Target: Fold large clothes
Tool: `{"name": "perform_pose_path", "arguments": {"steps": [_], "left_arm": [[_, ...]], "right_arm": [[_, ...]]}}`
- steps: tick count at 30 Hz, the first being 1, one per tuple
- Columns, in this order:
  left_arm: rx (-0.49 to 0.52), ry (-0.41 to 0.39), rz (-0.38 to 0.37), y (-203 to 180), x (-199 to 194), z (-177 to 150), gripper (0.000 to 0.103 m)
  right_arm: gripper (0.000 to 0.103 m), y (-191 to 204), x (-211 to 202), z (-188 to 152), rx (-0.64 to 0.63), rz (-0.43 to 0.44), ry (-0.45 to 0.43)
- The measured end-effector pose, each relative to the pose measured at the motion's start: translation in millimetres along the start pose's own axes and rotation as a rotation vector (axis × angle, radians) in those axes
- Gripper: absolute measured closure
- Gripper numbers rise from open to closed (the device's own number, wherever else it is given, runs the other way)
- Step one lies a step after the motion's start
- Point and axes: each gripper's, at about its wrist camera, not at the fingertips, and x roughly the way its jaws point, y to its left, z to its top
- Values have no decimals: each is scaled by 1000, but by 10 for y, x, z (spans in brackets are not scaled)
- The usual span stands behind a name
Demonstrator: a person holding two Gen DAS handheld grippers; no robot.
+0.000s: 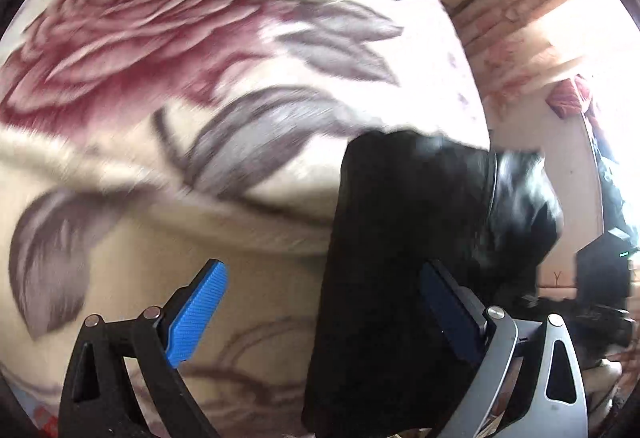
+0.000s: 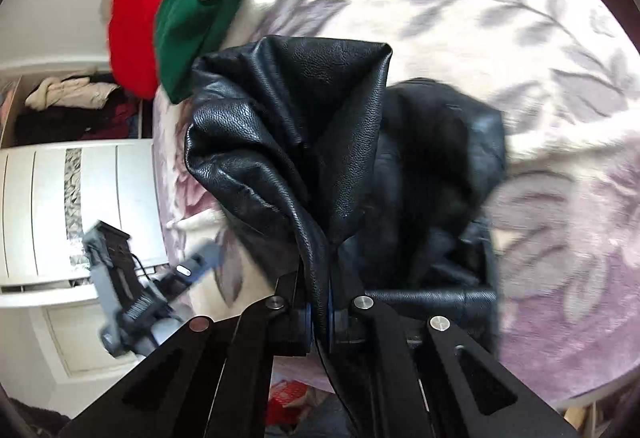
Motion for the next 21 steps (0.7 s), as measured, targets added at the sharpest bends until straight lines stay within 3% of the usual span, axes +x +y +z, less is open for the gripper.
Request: {"name": "perform_pose_path", "arguments": {"steps": [6, 10, 12, 15, 18, 19, 21], "left_arm": [[149, 25, -1, -506, 414, 337, 4], [225, 46, 34, -666, 738, 484, 2], [216, 80, 39, -579, 960, 539, 0], [145, 124, -31, -376, 1120, 611, 0], [137, 118, -38, -354, 970, 618, 0], [154, 113, -24, -373, 907, 595, 0], [179, 101, -2, -389, 807, 548, 0]], "right_arm": [[98, -799, 145, 314, 146, -51, 5], [98, -843, 301, 559, 88, -96, 39], [99, -829, 465, 718, 79, -109, 69], [99, -909, 750, 835, 81, -120, 93], [98, -1019, 707, 863, 177, -23, 112], [94, -996, 604, 838, 175, 1, 110], [41, -898, 332, 697, 122, -65, 98]]}}
